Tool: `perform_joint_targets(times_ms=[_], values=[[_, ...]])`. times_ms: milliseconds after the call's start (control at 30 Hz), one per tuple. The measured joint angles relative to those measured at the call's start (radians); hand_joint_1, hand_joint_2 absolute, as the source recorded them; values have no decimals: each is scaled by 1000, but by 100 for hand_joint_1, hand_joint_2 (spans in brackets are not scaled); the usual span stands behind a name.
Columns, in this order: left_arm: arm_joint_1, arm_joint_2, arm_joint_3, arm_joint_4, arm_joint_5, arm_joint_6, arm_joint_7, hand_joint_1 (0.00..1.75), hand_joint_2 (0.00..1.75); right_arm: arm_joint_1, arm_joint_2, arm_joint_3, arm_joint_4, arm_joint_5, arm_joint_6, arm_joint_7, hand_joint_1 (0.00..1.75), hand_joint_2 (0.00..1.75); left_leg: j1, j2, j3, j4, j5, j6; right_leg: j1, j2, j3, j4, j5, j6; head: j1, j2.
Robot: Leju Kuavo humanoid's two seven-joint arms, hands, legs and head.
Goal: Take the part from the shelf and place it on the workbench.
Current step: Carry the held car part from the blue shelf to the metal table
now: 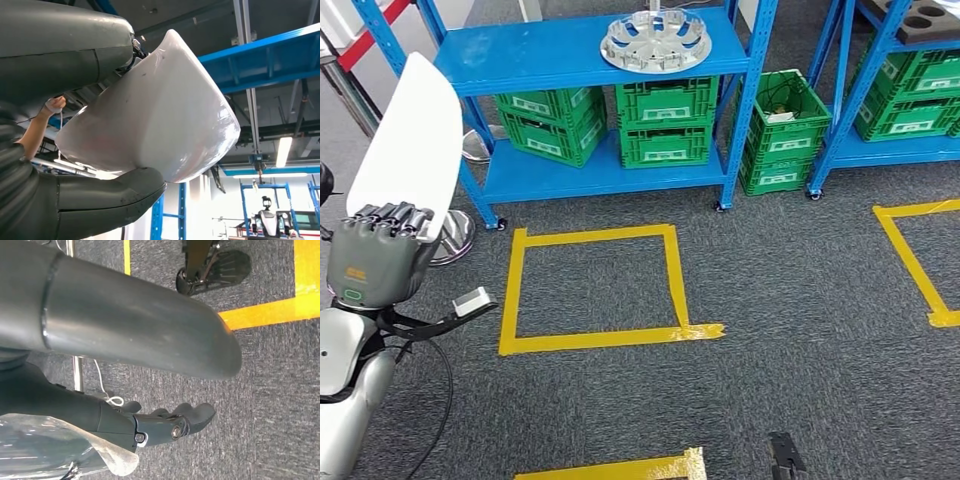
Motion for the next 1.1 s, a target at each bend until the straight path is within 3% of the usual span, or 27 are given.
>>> perform_joint_targets(times_ms=[200,267,333,400,433,500,533,567,600,700,767,833,900,967,1033,1100], values=[[4,-4,1,-1,0,2,1,175,175,-1,0,0,0,14,-8,-11,0,0,6,0,-2,-5,0,-49,3,0,-4,1,0,-1,0,0],[5,-3,2,-3,0,2,3,175,175,-1,1,0,0,23,-13,-11,0,0,4,-1,-7,1,-3,-46,-1,-2,-6,-1,2,4,0,0],[6,-1,4,-9,0,3,3,175,175,-2,2,0,0,30,-16,-9,0,0,2,-1,-7,-5,-1,-34,-4,-3,-4,-8,6,13,-1,0],[5,1,6,-15,0,4,3,175,175,-2,2,0,0,34,-17,-8,0,0,6,1,5,-34,12,-24,-2,-3,-12,3,-10,19,0,0],[4,1,7,-17,0,5,3,175,175,-3,2,0,0,35,-17,-7,0,0,9,1,10,-48,18,-21,-1,-3,-28,36,-34,21,2,0],[6,0,9,-17,0,5,3,175,175,-3,2,0,0,37,-17,-6,0,0,11,-3,8,-53,23,-19,-4,-3,-85,155,-99,28,4,0],[9,0,10,-17,0,5,3,175,175,-3,2,0,0,38,-17,-6,0,0,11,-7,5,-52,23,-21,-7,-3,-113,213,-122,33,5,0],[12,-1,11,-17,0,5,3,175,175,-2,2,0,0,39,-17,-5,0,0,13,-12,1,-49,24,-23,-10,-3,-127,244,-127,38,5,0],[14,-1,11,-17,0,5,3,175,175,-1,2,0,0,40,-17,-5,0,0,15,-19,-4,-43,24,-27,-13,-3,-123,237,-112,43,5,0],[14,-2,12,-17,0,5,3,175,175,-1,2,0,0,44,-14,-6,0,0,25,-44,-25,-9,16,-49,-26,25,-37,69,-34,59,7,0],[13,-1,14,-19,0,6,3,175,175,-2,4,0,1,45,-12,-9,0,0,25,-60,-42,13,14,-65,-27,41,-11,23,-27,49,9,0],[15,1,16,-20,0,8,3,175,175,-2,5,-1,1,47,-11,-11,0,0,25,-73,-50,16,22,-74,-24,28,-13,33,-24,29,8,0],[16,5,18,-21,0,8,4,175,175,-2,5,-1,1,50,-12,-13,0,0,26,-63,-58,30,11,-80,-24,13,-15,34,-18,13,6,0],[15,7,18,-21,0,8,5,175,175,-3,5,-2,1,54,-11,-14,0,0,25,-38,-88,111,-45,-82,-22,-3,-18,33,-13,3,1,0],[15,8,18,-21,0,7,6,175,175,-3,6,-5,1,56,-11,-15,0,0,24,-28,-133,238,-110,-81,-16,-22,-21,33,-11,-1,-2,0],[17,9,18,-21,0,7,9,175,175,-3,6,-8,1,60,-10,-15,0,0,23,-27,-141,287,-122,-75,-12,-42,-23,33,-12,-3,-3,0]])
